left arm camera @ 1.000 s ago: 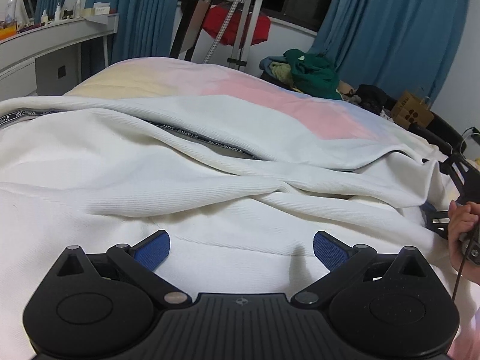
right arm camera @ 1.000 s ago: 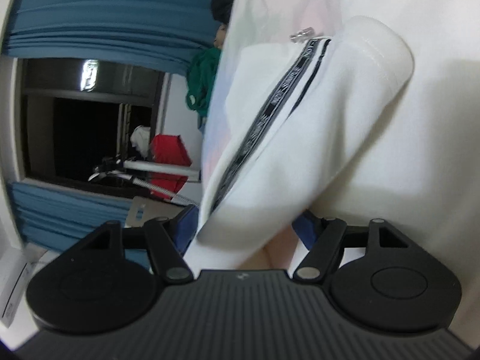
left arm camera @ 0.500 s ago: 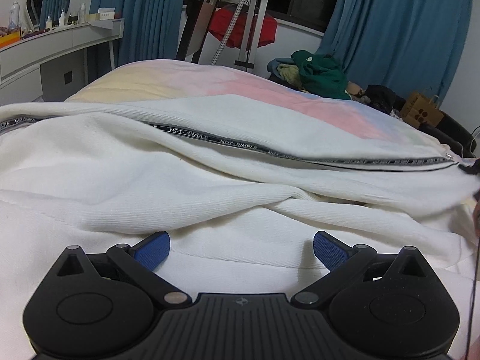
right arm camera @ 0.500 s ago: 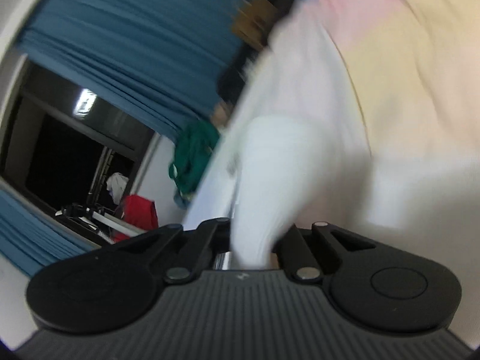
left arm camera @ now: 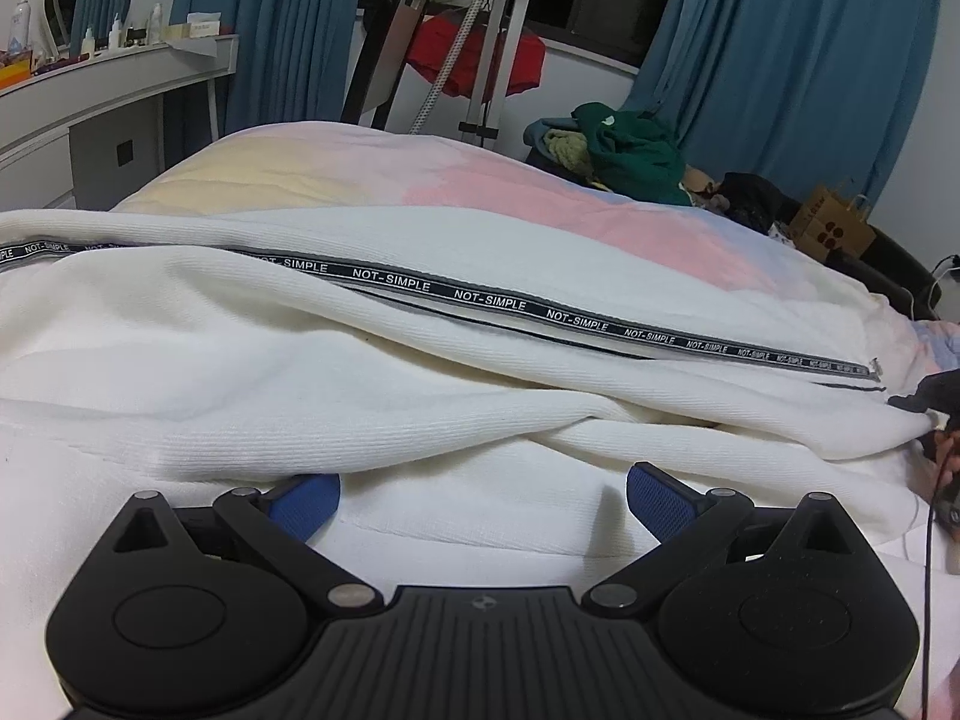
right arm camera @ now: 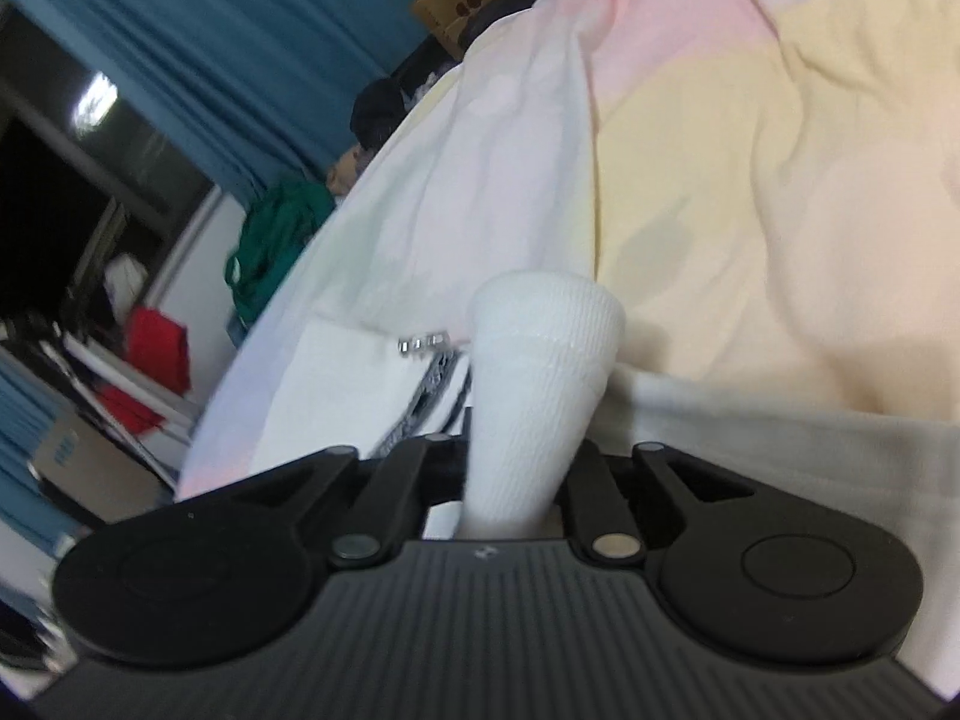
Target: Fold clothes
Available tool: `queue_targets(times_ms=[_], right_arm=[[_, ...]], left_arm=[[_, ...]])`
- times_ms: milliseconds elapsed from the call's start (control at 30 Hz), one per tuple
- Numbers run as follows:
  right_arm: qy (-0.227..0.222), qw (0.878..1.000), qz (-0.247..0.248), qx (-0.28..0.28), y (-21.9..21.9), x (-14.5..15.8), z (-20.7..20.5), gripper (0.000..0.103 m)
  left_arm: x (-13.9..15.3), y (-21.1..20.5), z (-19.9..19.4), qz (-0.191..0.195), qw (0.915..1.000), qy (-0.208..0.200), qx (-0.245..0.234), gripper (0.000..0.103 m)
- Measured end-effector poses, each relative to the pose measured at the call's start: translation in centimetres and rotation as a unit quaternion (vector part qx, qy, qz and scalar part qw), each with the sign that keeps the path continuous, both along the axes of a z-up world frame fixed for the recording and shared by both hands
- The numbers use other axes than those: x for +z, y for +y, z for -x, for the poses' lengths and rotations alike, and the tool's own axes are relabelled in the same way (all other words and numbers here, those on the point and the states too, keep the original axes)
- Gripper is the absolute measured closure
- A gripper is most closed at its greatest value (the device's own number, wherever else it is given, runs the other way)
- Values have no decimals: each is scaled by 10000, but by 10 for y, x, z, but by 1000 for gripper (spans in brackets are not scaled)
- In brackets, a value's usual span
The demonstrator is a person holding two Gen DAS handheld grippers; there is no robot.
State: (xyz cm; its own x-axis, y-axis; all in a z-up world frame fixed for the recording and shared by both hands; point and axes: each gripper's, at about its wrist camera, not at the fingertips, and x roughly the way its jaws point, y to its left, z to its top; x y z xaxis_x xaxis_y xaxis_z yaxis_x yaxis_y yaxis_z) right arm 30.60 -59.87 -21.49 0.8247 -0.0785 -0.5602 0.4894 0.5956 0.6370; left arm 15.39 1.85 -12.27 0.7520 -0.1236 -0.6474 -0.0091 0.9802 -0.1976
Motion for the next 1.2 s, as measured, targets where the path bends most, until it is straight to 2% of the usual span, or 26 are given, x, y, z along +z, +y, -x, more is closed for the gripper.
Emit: queue_targets(times_ms=[33, 100, 167, 367, 533, 700, 867, 933, 967, 1000, 1033, 1100, 1200], right_arm=[[49, 9999, 71, 62, 6, 6, 6, 76], [94, 9996, 210, 177, 19, 20, 20, 48], [86, 9988, 412, 239, 33, 36, 49, 29], [416, 9900, 960, 950, 103, 93, 103, 28], [90, 9795, 992, 1752, 172, 121, 162, 29], [-104, 9710, 1046, 2148, 223, 116, 209, 29], [119, 9681, 1302, 2139, 236, 99, 197, 29], [225, 9675, 1337, 2135, 237, 94, 189, 29], [277, 9671, 1355, 2133, 237, 91, 184, 29], [330, 9668, 1372, 2131, 237, 88, 180, 29], [383, 9664, 1390, 2128, 237, 85, 176, 29], [488, 9655, 1425, 2124, 238, 79, 167, 29], [498, 9664, 1366, 2118, 236, 75, 163, 29]], left_arm=[[2, 1, 1, 41, 10000, -6, -1, 0], [5, 4, 2, 124, 9999, -17, -3, 0], [8, 7, 3, 209, 9998, -30, -3, 0], [24, 29, 7, 464, 9988, -97, 117, 2], [25, 90, -28, 1267, 9885, 229, 795, 2], [26, 150, -62, 2055, 9661, 553, 1464, 4], [28, 210, -96, 2817, 9318, 870, 2115, 13], [17, 229, -111, 3060, 9155, 1132, 2352, 24], [11, 235, -117, 3090, 9102, 1232, 2467, 29], [11, 239, -121, 3026, 9095, 1270, 2552, 45], [12, 243, -126, 2948, 9100, 1287, 2615, 66], [21, 249, -132, 2712, 9205, 1150, 2567, 93], [38, 257, -141, 2587, 9306, 931, 2418, 96]])
